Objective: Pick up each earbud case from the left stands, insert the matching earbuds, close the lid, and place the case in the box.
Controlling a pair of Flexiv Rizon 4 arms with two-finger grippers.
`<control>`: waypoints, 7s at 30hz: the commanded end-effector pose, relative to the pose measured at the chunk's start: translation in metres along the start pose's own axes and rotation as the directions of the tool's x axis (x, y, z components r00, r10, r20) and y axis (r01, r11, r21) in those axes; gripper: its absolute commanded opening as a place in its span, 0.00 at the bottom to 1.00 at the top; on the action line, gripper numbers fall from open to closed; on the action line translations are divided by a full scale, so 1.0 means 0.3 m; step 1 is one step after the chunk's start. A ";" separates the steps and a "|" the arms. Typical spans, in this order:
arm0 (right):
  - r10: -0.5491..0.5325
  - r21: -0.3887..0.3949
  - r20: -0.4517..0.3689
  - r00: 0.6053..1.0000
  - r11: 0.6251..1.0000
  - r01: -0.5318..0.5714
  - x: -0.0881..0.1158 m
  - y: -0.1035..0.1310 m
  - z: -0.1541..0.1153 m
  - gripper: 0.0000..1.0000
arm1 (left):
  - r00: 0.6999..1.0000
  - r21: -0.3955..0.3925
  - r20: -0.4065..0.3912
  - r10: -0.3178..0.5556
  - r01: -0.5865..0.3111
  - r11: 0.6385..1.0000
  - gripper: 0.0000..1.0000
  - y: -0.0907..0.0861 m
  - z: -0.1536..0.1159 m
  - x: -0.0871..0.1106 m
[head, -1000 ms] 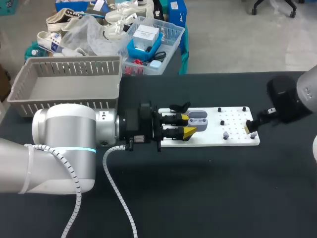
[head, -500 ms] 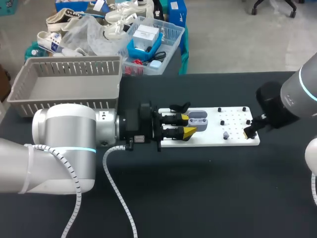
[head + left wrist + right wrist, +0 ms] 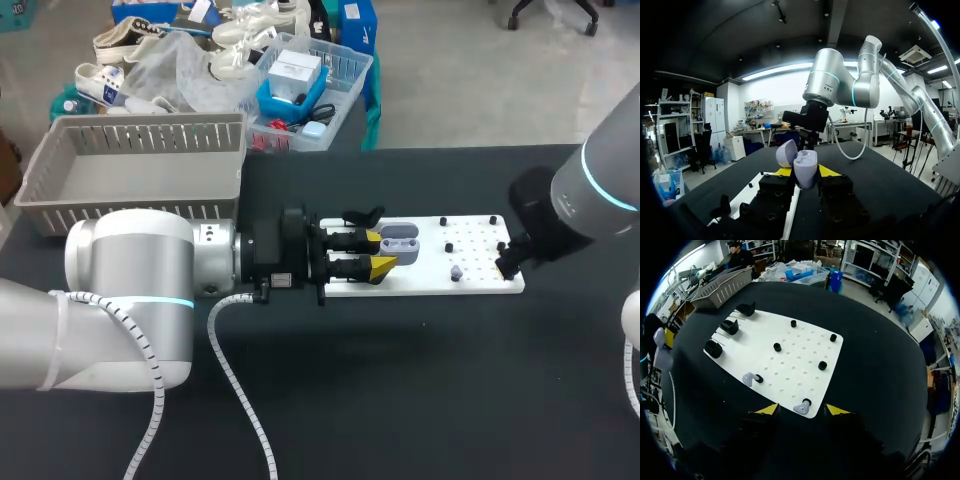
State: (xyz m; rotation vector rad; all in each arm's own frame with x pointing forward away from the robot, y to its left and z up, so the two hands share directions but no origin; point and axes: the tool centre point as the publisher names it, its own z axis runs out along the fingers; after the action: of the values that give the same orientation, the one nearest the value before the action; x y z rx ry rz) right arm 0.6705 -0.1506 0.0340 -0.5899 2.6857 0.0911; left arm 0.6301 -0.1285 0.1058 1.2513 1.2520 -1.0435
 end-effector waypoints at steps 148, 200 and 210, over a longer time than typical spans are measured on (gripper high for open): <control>-0.149 0.011 0.088 0.985 0.989 0.148 -0.016 0.368 -0.548 0.00 | 1.000 -0.005 0.001 0.001 -0.001 1.000 0.00 -0.003 0.002 0.001; -0.250 -0.096 0.048 0.967 0.963 0.253 -0.169 0.487 -0.475 0.00 | 1.000 -0.005 0.001 0.001 -0.001 1.000 0.00 -0.003 0.002 0.001; -0.116 -0.081 0.040 0.992 0.990 0.119 -0.171 0.486 -0.486 0.00 | 1.000 -0.005 0.001 0.001 -0.001 1.000 0.00 -0.003 0.002 0.001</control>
State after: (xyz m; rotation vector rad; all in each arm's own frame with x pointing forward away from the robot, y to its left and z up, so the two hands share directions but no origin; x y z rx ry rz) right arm 0.6019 -0.0183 0.1836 -0.8679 2.5890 0.1981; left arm 0.6301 -0.1286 0.1058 1.2511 1.2521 -1.0433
